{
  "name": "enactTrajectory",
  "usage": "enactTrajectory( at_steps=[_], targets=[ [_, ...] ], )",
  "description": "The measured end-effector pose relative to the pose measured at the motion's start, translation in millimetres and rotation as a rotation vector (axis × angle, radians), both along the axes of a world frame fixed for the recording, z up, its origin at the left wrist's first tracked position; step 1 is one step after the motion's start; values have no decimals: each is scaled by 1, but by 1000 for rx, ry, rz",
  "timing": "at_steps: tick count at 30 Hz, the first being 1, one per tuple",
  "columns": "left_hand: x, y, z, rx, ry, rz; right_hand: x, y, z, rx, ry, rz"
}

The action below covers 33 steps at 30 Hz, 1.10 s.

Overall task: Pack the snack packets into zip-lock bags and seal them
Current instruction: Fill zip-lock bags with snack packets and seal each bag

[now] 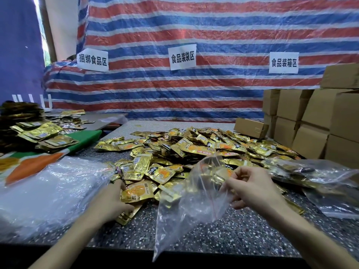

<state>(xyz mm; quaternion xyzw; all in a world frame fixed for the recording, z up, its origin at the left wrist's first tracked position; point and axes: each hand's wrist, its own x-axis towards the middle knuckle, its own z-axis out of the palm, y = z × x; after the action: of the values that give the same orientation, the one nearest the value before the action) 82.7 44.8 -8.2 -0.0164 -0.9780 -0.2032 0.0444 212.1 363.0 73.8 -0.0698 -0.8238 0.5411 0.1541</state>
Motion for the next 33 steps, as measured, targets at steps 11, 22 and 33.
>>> enactTrajectory(
  at_steps=[11, 22, 33],
  targets=[
    [10, -2, 30, 487, 69, 54, -9, -17, 8, 40, 40, -11],
    [124, 58, 156, 768, -54, -437, -15, -33, 11, 23, 46, 16],
    [117, 82, 162, 138, 104, -334, -8, -23, 12, -113, 71, 48]
  ],
)
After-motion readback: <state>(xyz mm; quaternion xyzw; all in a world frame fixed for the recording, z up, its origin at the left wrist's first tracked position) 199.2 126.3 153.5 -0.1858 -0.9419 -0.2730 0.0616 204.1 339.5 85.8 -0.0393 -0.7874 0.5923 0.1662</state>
